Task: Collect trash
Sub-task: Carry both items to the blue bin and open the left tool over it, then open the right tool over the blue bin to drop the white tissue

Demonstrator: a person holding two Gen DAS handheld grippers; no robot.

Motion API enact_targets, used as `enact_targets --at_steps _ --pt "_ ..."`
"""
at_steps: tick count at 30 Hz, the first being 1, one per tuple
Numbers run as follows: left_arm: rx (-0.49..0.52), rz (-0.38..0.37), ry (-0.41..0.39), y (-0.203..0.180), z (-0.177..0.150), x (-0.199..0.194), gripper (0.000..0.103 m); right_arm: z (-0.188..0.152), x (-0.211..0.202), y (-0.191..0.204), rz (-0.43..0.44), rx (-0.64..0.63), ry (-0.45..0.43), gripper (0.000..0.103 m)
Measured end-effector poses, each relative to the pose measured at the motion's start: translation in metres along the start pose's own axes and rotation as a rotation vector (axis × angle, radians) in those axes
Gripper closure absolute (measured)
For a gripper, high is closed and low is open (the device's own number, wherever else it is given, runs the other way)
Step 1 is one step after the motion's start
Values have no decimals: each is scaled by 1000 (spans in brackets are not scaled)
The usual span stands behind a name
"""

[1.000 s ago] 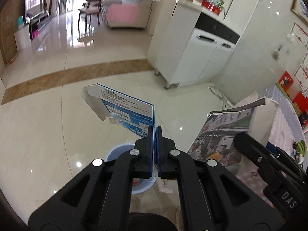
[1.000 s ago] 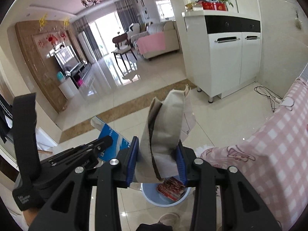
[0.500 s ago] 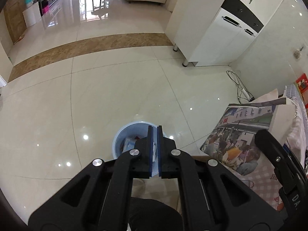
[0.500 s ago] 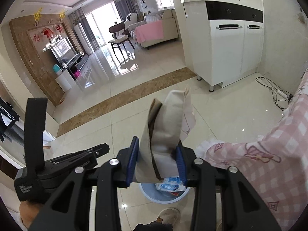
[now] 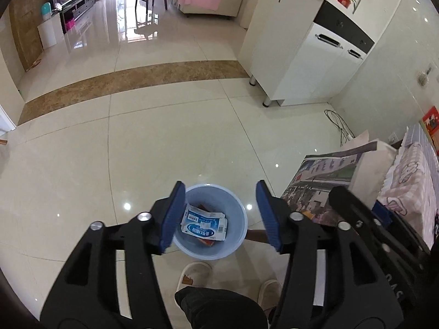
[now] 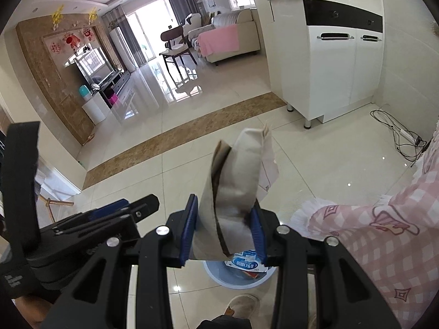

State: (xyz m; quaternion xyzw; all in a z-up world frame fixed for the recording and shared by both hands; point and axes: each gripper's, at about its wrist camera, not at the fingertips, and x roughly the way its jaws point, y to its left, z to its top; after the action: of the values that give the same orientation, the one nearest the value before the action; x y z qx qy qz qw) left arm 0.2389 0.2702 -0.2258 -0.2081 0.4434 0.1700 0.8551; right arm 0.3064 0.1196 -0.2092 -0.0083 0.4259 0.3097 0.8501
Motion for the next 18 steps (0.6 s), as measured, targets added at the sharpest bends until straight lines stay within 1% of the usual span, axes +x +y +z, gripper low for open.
enact_targets --at_steps 4,6,7,8,10,13,18 --pt "-13 10 -20 6 4 -7 40 2 4 -5 12 3 2 66" --pt "-23 12 -25 10 7 -10 39 5 6 -4 19 0 -1 66" --pt "-27 13 -29 11 7 -10 38 6 6 -3 23 0 -4 63" --pt "-31 15 -33 13 8 -11 38 7 6 -3 26 1 -16 62" --pt "-38 20 -40 14 9 -13 37 9 6 -4 24 6 -36 53" --pt "-53 23 -50 20 10 -18 36 12 7 -6 22 21 -42 44" --pt "-38 12 -60 14 13 -23 36 12 -4 -10 3 29 -61 40"
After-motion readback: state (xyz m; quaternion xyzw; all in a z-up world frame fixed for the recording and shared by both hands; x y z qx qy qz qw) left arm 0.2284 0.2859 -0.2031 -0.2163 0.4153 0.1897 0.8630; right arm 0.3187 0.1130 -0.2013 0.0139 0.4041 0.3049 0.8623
